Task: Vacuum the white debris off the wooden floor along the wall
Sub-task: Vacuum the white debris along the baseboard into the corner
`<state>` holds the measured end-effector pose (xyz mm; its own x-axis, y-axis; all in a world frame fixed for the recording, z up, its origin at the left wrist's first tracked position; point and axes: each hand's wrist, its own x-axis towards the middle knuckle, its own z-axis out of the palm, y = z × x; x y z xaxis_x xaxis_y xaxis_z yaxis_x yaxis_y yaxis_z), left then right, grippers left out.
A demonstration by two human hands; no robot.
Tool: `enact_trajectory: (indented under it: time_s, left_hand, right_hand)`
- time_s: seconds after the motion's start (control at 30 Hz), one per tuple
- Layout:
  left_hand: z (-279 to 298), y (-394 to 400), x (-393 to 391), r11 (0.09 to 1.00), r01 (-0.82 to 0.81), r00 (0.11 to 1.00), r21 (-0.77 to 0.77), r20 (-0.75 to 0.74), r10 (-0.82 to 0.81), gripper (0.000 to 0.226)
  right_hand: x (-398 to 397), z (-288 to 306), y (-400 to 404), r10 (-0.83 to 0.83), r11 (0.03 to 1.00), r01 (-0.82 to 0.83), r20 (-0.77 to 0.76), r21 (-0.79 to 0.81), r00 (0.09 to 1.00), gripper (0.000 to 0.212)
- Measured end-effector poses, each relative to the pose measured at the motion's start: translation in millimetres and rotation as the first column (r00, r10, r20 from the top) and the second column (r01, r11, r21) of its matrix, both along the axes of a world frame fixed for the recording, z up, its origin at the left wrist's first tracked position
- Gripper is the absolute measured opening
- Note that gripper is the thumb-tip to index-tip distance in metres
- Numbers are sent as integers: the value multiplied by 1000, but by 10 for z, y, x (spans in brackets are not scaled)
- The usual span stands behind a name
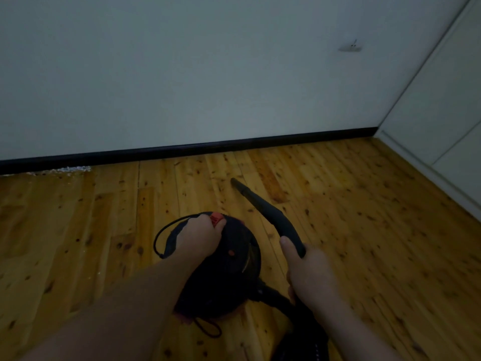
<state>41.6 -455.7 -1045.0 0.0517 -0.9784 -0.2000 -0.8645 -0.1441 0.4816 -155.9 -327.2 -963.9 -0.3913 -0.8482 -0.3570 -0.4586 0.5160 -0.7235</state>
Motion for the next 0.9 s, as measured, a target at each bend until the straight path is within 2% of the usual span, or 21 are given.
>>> enact_trajectory:
  time_s: [0.1,0.37,0.57,0.67,0.9]
  left_hand:
    - [21,26,-80,1000,14,1000,4,20,-14,48]
    - [16,99,-355,993,113,991,29,67,-115,47]
    - [-3,88,-372,991,131,989,18,72,-132,46]
    - [26,61,-358,990,139,988,15,63,-140,45]
    - [22,-7,-344,990,140,988,23,65,-142,45]
  right_hand:
    - [-76,75,72,-12,1000,11,-67,-6,998,52]
    - [-163,105,226,-44,999,44,-48,-3,998,48]
    - [-156,69,233,-85,996,85,-25,12,996,67]
    - [-183,108,163,-101,995,101,-15,5,995,70]
    - [-310,311,59,-178,984,179,170,14,969,58]
